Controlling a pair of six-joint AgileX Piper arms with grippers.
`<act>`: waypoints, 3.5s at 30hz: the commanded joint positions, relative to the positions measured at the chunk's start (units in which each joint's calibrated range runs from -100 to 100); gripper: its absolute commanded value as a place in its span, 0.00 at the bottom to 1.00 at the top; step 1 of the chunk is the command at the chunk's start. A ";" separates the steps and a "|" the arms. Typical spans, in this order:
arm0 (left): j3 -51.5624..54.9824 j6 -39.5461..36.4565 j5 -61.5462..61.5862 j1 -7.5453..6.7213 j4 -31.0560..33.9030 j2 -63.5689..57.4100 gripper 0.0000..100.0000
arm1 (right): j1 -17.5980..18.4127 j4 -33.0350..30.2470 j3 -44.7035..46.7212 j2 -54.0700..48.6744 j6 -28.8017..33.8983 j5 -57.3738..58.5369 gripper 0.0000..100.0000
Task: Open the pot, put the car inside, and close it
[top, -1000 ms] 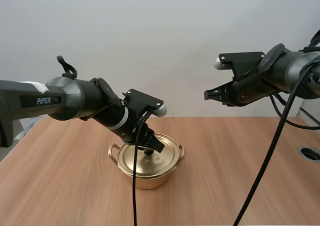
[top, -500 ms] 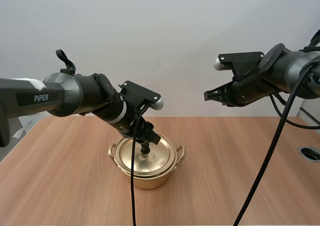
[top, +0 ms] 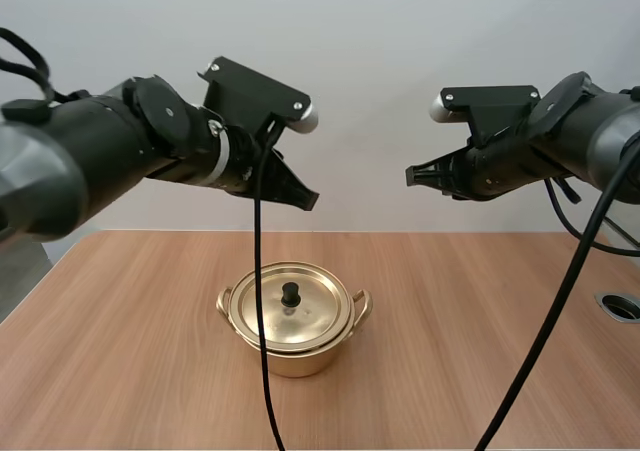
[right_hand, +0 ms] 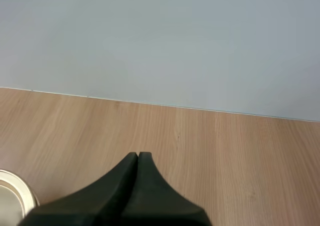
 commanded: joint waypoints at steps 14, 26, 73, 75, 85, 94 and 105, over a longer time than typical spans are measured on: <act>7.63 -1.31 0.08 0.05 1.66 -36.83 0.00 | 0.01 5.47 0.44 -13.33 1.89 11.40 0.00; 10.77 -1.31 0.37 0.05 1.29 -57.77 0.00 | 0.01 7.74 6.60 -19.67 -8.80 -3.20 0.00; 54.46 -1.31 -16.18 -0.73 3.72 -57.77 0.00 | 12.56 -38.16 57.59 -62.30 36.31 -22.25 0.00; 54.46 -1.61 -15.78 -0.73 3.72 -57.77 0.00 | 12.56 -38.04 57.59 -62.30 36.21 -22.25 0.00; 54.46 -33.95 -15.62 -0.73 5.42 -57.77 0.00 | 12.56 -37.65 57.59 -62.30 35.55 -22.25 0.00; 54.46 -42.27 -17.00 0.96 22.92 -57.77 0.00 | 12.56 -37.65 57.59 -62.30 35.55 -22.25 0.00; 54.46 -44.31 -17.78 2.12 24.73 -57.77 0.00 | 12.56 -37.65 57.59 -62.30 35.55 -22.25 0.00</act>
